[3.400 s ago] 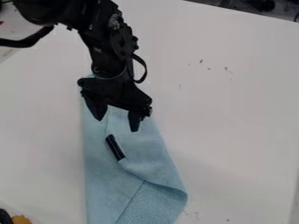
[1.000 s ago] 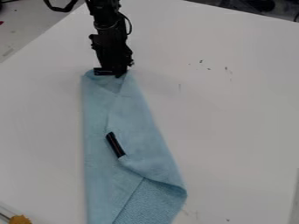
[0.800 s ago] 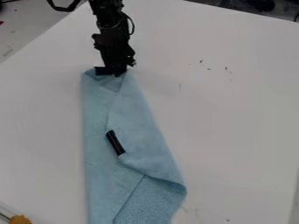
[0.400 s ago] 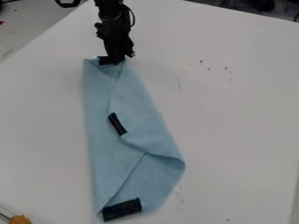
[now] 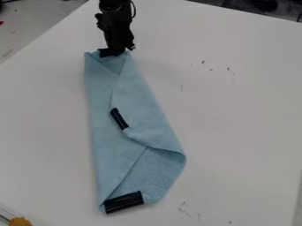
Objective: Fold the cloth from top to bottom
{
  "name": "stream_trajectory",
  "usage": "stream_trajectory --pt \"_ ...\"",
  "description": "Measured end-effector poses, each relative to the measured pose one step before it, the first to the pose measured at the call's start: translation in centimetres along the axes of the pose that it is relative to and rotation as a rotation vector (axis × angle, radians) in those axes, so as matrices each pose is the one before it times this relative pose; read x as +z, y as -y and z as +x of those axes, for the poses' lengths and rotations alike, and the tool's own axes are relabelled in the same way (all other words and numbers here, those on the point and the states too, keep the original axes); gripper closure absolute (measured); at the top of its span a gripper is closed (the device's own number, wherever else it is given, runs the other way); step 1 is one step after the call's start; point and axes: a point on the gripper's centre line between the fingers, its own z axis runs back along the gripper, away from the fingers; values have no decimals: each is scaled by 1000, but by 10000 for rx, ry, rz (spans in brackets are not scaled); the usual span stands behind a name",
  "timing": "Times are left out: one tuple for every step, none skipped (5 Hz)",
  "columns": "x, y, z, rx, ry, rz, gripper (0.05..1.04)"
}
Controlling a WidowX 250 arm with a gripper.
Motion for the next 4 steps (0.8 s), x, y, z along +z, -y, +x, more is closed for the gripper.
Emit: stream_trajectory --pt "3288 1504 -96 79 309 104 1017" --pt "2674 2445 -1019 128 398 -134 1017" --pt "1725 2831 -1185 42 214 -216 1017" --pt "40 3102 -1998 92 182 -283 1019"
